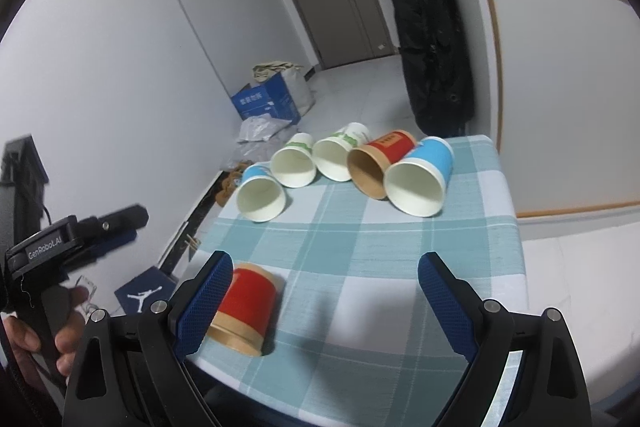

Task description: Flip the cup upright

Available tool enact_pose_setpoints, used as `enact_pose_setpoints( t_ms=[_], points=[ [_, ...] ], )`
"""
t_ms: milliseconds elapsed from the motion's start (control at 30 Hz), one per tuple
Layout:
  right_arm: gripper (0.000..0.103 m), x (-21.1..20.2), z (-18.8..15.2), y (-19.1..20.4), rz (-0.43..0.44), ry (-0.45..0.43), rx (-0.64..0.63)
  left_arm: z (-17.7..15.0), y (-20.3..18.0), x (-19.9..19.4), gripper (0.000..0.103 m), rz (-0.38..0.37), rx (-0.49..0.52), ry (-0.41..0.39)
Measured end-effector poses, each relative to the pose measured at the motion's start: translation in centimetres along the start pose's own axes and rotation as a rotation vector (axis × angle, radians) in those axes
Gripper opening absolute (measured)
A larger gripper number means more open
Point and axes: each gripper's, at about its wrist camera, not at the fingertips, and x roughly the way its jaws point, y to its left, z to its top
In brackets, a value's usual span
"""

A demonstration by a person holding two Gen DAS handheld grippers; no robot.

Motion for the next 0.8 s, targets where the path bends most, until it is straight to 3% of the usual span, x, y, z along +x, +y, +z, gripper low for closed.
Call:
enact_pose_setpoints(
  t_ms=[67,167,800],
  points=[
    [0.095,-0.1,-0.2,0.6,0.008,-0.005,-0.025,-0.4,-0.4,-0.2,0.088,0.112,0.054,-0.05],
    [0.095,-0.2,-0.5,1.4,0.023,-0.01,-0.057,-1.0,0.1,-0.2,0.092,0.144,0.071,-0.084],
    [0.091,1.4,-2.3,3.8,0.053,0.053,-0.141,-1.0,0.6,-0.6,0.092,0.099,0.049,-0.077]
  ],
)
